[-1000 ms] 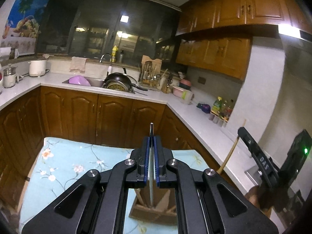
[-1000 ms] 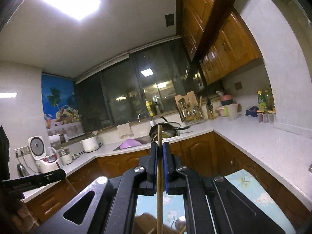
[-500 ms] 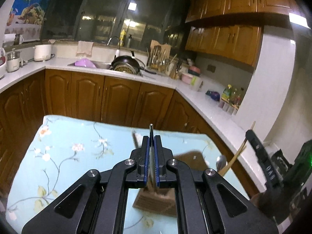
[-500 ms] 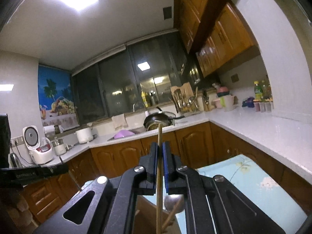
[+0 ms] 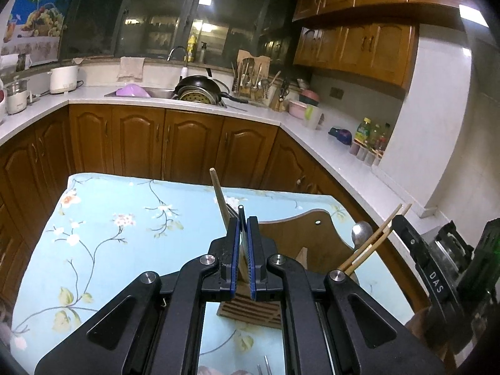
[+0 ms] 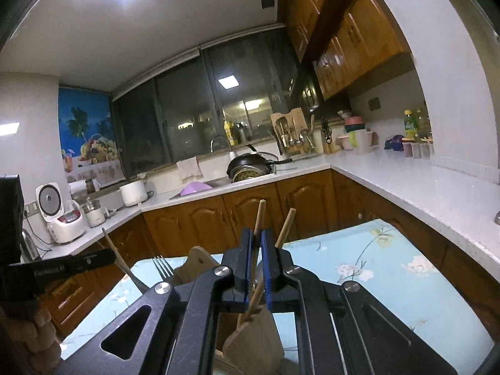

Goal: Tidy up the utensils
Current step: 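Lower the chopsticks into the holder and open both tools to release them, then reach down and grasp a metal chopstick with the right tool while the left tool grasps a wooden chopstick, then lift both chopsticks and carry them over the wooden holder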

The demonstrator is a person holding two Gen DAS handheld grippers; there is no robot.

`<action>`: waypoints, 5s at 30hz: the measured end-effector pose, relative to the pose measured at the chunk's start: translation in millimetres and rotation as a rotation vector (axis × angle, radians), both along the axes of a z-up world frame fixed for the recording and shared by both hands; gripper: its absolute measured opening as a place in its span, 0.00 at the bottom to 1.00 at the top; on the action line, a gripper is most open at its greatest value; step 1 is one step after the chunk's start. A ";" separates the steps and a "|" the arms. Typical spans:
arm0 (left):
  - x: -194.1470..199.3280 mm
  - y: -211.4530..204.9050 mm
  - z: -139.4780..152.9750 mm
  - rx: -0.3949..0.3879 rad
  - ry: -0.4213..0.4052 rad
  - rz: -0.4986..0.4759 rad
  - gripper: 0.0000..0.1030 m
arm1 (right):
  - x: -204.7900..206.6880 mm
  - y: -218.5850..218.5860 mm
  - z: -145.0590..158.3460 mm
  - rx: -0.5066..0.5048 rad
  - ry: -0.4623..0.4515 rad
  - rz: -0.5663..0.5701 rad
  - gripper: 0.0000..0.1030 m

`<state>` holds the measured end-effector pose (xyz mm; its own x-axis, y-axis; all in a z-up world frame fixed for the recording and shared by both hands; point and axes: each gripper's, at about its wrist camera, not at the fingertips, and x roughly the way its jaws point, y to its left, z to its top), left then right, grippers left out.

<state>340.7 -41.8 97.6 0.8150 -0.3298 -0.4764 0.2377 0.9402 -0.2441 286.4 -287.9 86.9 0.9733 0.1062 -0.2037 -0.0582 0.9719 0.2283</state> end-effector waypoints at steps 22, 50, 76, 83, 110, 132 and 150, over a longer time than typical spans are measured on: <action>-63.2 25.2 3.1 -0.029 0.018 0.045 0.70 | -40.0 -28.1 16.2 0.153 0.071 0.035 0.92; -181.0 34.4 -101.2 0.029 0.274 0.028 0.71 | -157.8 -30.5 -70.4 0.149 0.353 0.053 0.95; -150.8 -29.3 -151.8 0.234 0.453 -0.150 0.43 | -113.3 5.0 -112.2 0.070 0.551 0.141 0.44; -140.9 -42.4 -158.2 0.288 0.442 -0.169 0.34 | -93.9 12.7 -128.0 0.056 0.612 0.156 0.32; -127.4 -11.8 -139.3 0.138 0.408 -0.137 0.04 | -60.9 30.3 -123.0 -0.026 0.648 0.196 0.04; -182.2 29.8 -25.9 -0.013 0.182 -0.136 0.04 | -131.2 19.0 -9.9 0.072 0.372 0.237 0.04; -181.3 37.2 3.5 -0.036 0.100 -0.104 0.04 | -138.6 7.2 24.9 0.077 0.266 0.216 0.04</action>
<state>159.3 -4.7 101.1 0.7245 -0.4283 -0.5400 0.3063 0.9020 -0.3043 147.8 -280.7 111.8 0.8409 0.3283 -0.4303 -0.1889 0.9231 0.3351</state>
